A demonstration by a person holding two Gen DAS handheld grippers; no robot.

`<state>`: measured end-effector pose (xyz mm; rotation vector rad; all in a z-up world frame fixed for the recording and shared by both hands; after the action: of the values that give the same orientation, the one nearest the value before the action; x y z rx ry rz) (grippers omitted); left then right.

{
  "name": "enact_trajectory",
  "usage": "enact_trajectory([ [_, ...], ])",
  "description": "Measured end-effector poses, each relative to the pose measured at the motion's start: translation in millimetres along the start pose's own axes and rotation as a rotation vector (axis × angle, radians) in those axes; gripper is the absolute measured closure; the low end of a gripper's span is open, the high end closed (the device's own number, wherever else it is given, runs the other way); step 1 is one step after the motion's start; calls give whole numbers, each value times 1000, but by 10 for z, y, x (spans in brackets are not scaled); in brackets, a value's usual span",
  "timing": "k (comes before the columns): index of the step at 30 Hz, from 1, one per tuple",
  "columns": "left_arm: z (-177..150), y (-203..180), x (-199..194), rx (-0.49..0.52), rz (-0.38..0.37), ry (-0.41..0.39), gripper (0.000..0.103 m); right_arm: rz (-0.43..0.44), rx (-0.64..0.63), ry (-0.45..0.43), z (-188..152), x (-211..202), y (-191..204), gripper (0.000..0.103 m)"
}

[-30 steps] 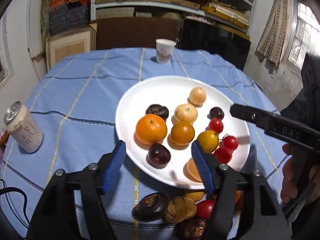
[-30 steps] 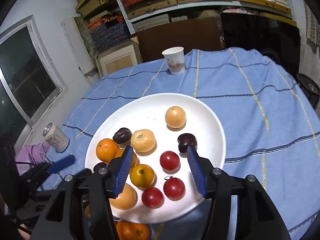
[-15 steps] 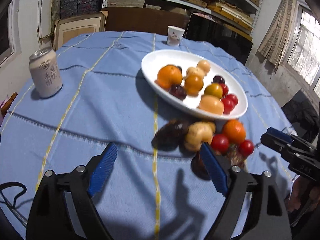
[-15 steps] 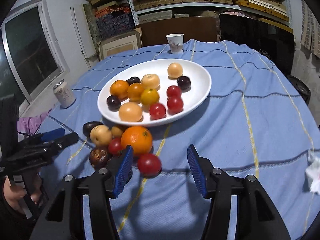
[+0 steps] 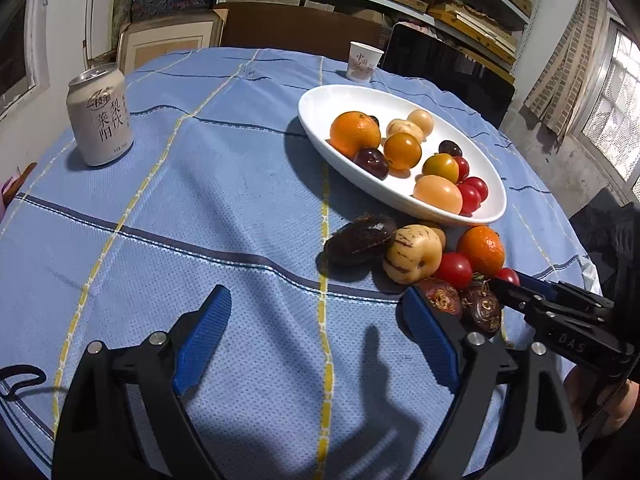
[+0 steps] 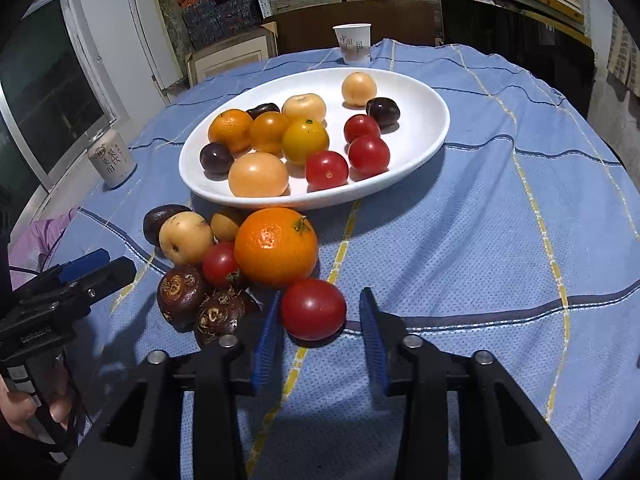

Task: Organize fruits
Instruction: 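Grasp a red tomato with the right tool while the left grasps a dark mangosteen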

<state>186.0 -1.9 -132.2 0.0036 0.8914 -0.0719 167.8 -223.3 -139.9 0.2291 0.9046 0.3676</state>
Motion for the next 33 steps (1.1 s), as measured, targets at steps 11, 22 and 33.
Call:
enact_trajectory([
  [11, -70, -455, -195, 207, -61, -70, 18, -37, -19, -101, -71, -296, 70, 72],
  [22, -104, -706, 85, 287, -14, 50, 18, 20, 53, -88, -170, -303, -48, 71],
  [33, -99, -739, 86, 296, -5, 34, 47, 57, 89, -103, -190, -322, -91, 71],
])
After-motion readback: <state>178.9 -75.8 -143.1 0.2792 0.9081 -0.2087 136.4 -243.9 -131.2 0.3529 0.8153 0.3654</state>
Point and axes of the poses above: each gripper's, at about its wrist camera, not at the fingertips, and x roughly the way its jaws point, y to its left, z to its top, the point moved 3 cm from there along x, roughly the way its jaws point, and after that the axes turned 12 degrees about z, right-handed, at the moved point
